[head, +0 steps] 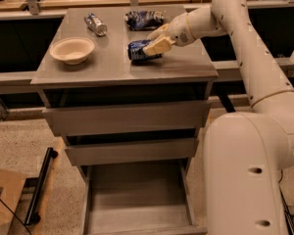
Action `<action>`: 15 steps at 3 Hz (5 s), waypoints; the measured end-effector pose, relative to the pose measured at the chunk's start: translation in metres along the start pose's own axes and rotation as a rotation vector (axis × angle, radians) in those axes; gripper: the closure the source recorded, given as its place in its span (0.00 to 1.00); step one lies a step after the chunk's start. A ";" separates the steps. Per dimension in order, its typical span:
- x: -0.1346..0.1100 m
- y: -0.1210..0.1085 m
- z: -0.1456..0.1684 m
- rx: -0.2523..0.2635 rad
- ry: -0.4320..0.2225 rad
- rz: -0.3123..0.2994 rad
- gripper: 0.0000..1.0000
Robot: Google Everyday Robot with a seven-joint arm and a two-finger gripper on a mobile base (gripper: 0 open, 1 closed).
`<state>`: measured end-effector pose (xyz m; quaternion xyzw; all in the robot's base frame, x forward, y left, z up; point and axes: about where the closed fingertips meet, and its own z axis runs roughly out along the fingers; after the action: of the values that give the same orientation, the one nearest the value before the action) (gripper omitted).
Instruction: Place pepsi can into bottom drawer
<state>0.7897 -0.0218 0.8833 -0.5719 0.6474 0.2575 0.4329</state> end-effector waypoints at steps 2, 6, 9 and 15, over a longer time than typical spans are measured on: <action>-0.036 0.077 -0.104 0.029 0.135 -0.056 1.00; -0.017 0.221 -0.166 -0.001 0.188 0.135 1.00; 0.141 0.329 0.016 -0.151 -0.067 0.321 1.00; 0.429 0.364 0.250 -0.295 -0.165 0.616 1.00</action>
Offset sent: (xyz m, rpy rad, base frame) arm -0.2207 -0.0806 0.1147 -0.2622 -0.0316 -0.0655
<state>0.5184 0.0408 0.3344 -0.3832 0.7082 0.5122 0.2987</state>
